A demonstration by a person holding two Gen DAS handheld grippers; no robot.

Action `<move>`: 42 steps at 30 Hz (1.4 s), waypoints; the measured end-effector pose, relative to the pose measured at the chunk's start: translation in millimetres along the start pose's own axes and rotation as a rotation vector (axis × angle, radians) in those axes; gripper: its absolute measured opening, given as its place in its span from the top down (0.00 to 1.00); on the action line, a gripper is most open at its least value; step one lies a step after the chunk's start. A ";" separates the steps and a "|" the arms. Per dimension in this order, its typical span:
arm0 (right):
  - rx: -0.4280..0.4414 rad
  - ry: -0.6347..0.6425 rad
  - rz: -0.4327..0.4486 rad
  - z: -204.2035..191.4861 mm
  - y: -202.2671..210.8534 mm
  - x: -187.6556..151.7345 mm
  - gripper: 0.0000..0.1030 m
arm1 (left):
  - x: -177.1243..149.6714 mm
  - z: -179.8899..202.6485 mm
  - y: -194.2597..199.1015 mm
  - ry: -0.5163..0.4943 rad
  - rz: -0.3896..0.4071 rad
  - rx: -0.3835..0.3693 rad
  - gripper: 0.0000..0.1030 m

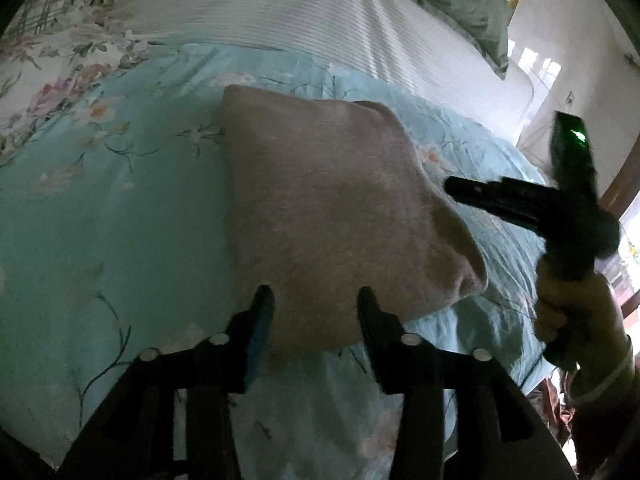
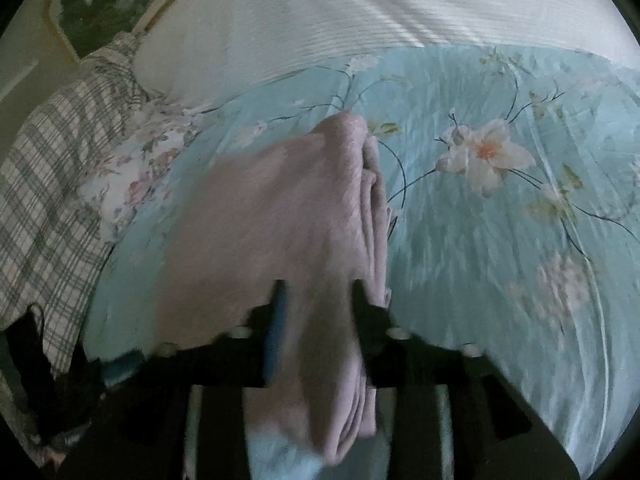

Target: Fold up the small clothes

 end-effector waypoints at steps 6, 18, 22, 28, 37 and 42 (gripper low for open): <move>-0.009 0.030 0.007 -11.6 32.1 -21.3 0.52 | -8.4 1.6 15.2 0.034 0.017 0.002 0.21; -0.064 0.023 -0.002 -22.0 70.6 -60.6 0.23 | -39.9 -3.2 21.8 0.076 -0.025 0.080 0.16; -0.057 0.027 -0.013 -28.9 80.9 -76.6 0.19 | -57.4 -1.4 33.2 0.023 0.004 0.149 0.16; -0.056 0.040 -0.039 -39.4 89.0 -99.5 0.17 | -78.3 -7.8 48.2 0.008 0.011 0.175 0.16; -0.050 0.034 -0.062 -44.8 92.8 -121.0 0.16 | -87.7 -12.3 62.5 0.005 0.016 0.227 0.16; -0.050 0.074 -0.059 -54.1 96.6 -130.2 0.16 | -95.6 -14.0 73.0 -0.015 0.029 0.255 0.16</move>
Point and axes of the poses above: each gripper's, at about its wrist camera, not at the fingertips, and y roughly against the way its jaws point, z to its right, x to its top, the point moved 2 cm from there along -y, roughly the way its jaws point, and after that the axes turned 12 degrees about y, right-handed, at the moved point
